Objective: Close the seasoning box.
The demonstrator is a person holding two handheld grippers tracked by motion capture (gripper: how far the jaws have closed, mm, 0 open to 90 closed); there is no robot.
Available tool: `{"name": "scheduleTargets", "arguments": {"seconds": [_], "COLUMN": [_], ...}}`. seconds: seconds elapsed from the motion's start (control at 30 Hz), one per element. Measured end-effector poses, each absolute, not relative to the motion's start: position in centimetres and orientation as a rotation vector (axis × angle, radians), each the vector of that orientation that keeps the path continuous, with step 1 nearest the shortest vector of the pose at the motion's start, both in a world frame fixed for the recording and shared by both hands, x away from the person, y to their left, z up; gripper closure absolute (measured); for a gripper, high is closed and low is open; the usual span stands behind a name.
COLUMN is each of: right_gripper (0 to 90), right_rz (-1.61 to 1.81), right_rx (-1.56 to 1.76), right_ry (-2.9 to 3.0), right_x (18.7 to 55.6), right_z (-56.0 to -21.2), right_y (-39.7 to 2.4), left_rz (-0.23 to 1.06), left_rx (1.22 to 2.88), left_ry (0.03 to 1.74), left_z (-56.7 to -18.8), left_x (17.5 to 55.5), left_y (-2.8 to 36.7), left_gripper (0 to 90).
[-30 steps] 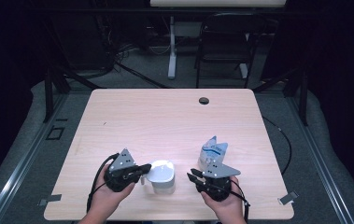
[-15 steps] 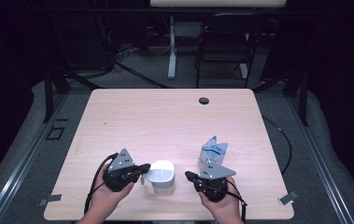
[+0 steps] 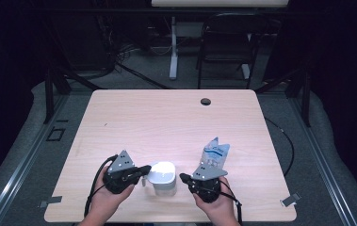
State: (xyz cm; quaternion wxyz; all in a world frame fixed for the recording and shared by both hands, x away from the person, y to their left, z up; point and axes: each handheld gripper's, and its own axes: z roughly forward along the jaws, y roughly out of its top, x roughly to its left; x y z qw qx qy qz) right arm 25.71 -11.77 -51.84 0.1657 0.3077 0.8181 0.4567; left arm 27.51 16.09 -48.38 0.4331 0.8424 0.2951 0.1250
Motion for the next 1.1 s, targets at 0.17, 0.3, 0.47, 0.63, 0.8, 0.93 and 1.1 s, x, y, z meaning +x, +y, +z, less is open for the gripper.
{"name": "scheduleTargets", "arguments": {"seconds": [0.17,0.3,0.47,0.63,0.8,0.93,1.1], "right_gripper": [90.0,90.0,90.0,90.0,90.0,90.0,90.0], "right_rz": [1.322,1.309,1.317,1.308,1.313,1.324,1.325], "right_rx": [0.867,0.854,0.84,0.825,0.823,0.807,0.798], "right_ry": [2.335,2.338,2.342,2.349,2.345,2.342,2.339], "right_x": [25.71,25.61,25.49,25.4,25.34,25.21,25.09], "right_z": [-51.84,-51.95,-52.04,-52.16,-52.24,-52.05,-51.81], "right_y": [-11.38,-11.2,-11.24,-11.02,-11.0,-11.01,-10.81], "left_rz": [0.307,0.307,0.308,0.309,0.309,0.309,0.311], "left_rx": [2.094,2.09,2.082,2.085,2.083,2.083,2.086], "left_ry": [0.738,0.741,0.743,0.745,0.748,0.747,0.744], "left_z": [-48.41,-48.44,-48.52,-48.51,-48.52,-48.52,-48.51], "left_x": [27.52,27.48,27.47,27.44,27.47,27.48,27.46], "left_y": [16.11,16.12,16.17,16.19,16.23,16.23,16.25], "left_gripper": [90.0,90.0,90.0,90.0,90.0,90.0,90.0]}}
